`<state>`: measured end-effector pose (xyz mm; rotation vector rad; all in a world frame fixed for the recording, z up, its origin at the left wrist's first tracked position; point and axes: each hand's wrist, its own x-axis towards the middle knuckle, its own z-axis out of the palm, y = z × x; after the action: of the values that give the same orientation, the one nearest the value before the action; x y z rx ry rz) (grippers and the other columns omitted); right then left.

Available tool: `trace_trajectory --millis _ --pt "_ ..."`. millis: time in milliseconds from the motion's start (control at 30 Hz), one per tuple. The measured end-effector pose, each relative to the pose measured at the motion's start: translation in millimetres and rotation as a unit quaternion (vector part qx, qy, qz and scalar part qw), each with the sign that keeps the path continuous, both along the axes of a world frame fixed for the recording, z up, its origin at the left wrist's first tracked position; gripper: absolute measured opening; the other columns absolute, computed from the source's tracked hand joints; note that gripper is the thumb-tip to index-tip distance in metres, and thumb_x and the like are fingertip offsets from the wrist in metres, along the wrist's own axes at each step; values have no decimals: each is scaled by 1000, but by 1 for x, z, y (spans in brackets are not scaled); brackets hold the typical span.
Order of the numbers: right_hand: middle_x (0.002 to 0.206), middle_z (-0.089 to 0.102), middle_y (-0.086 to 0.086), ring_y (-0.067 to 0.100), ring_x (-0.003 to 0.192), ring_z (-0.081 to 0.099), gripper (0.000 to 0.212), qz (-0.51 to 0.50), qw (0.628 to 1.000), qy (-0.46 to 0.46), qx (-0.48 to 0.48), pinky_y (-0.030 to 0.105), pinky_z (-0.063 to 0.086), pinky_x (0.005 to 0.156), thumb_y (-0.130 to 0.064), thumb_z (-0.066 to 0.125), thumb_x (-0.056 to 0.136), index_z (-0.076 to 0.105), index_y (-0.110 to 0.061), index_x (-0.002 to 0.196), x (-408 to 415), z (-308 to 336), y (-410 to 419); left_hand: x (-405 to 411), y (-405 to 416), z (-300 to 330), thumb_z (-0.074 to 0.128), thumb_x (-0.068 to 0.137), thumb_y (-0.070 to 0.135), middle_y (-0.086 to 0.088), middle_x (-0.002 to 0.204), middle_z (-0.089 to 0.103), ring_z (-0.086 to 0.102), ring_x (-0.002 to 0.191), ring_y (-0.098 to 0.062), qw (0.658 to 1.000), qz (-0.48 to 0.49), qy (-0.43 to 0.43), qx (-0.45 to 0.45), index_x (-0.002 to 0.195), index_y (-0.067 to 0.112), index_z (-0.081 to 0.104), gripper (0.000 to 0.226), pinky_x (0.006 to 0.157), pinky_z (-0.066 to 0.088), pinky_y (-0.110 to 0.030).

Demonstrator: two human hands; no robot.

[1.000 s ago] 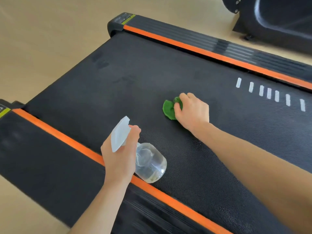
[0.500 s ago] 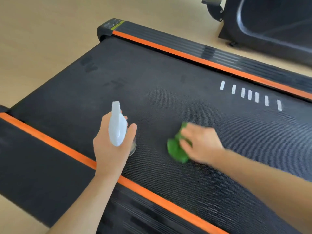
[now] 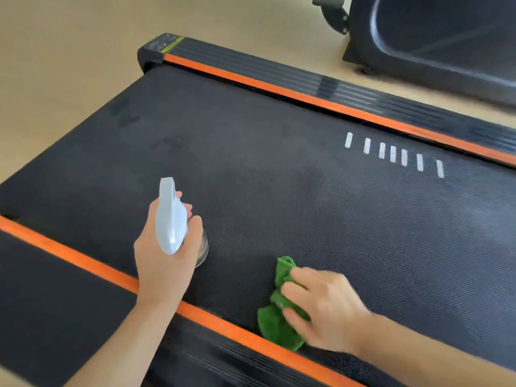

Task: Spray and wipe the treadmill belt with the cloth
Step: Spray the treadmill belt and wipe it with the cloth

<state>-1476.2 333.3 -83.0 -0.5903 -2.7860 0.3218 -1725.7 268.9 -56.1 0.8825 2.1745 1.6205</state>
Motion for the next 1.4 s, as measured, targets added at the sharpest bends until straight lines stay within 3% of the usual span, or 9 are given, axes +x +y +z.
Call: trace_trajectory --millis 133,300,400,567,700,800,933,1300,1400 --pt "83 56 -1 28 71 61 24 -191 978 -5 80 31 44 51 -39 47 93 57 -20 83 12 -8 107 -2 1 1 74 96 18 13 113 71 67 110 -11 1000 -11 20 -9 104 68 53 54 106 54 -42" --pt "98 55 6 35 91 60 26 -498 866 -30 24 35 33 64 -36 40 98 55 -15 101 -45 -17 190 -2 2 -3 72 97 14 12 114 72 67 110 -4 1000 -14 -7 3 111 57 58 47 106 53 -37" --pt "101 58 7 33 88 61 21 -431 902 -18 18 35 35 62 -35 44 96 53 -17 97 -84 -14 148 -1 3 -5 72 97 13 10 115 72 67 108 -4 1000 -7 -8 -3 118 44 60 39 106 53 -35" --pt "82 55 -3 23 69 57 17 -153 987 46 -32 30 39 51 -37 55 88 56 -20 86 -94 -10 21 2 2 2 71 97 15 7 119 71 67 108 -13 1000 -9 -6 -5 106 61 55 49 107 54 -45" --pt "82 51 -1 23 67 51 13 22 1000 17 -7 32 41 53 -33 56 91 51 -22 86 -32 -3 15 2 -2 3 73 97 16 7 119 71 68 110 -16 1000 -11 -14 -9 108 63 55 51 106 55 -54" --pt "87 57 0 28 75 61 10 -175 982 6 69 32 43 56 -32 54 90 55 -23 87 1 -5 104 0 1 -1 72 97 14 10 116 70 67 108 -13 1000 -11 -8 -1 113 56 56 48 105 56 -49" --pt "101 59 10 36 88 60 23 -492 870 -32 20 36 34 65 -35 43 97 55 -15 98 -14 -12 188 -2 2 -8 71 97 13 20 107 70 67 105 -5 1000 -4 -22 5 126 40 61 40 101 55 -36" --pt "82 52 -4 21 67 53 16 4 999 11 -32 32 43 51 -35 58 90 47 -25 85 -23 -2 18 2 -1 1 71 98 15 7 117 71 69 108 -20 1000 -16 -16 5 112 55 57 46 104 57 -47" --pt "89 59 0 27 76 62 9 -138 989 15 54 33 46 57 -33 54 90 55 -24 90 -25 -8 103 1 1 -2 71 97 14 7 119 71 68 106 -13 1000 -14 -16 6 113 50 58 41 99 55 -33"
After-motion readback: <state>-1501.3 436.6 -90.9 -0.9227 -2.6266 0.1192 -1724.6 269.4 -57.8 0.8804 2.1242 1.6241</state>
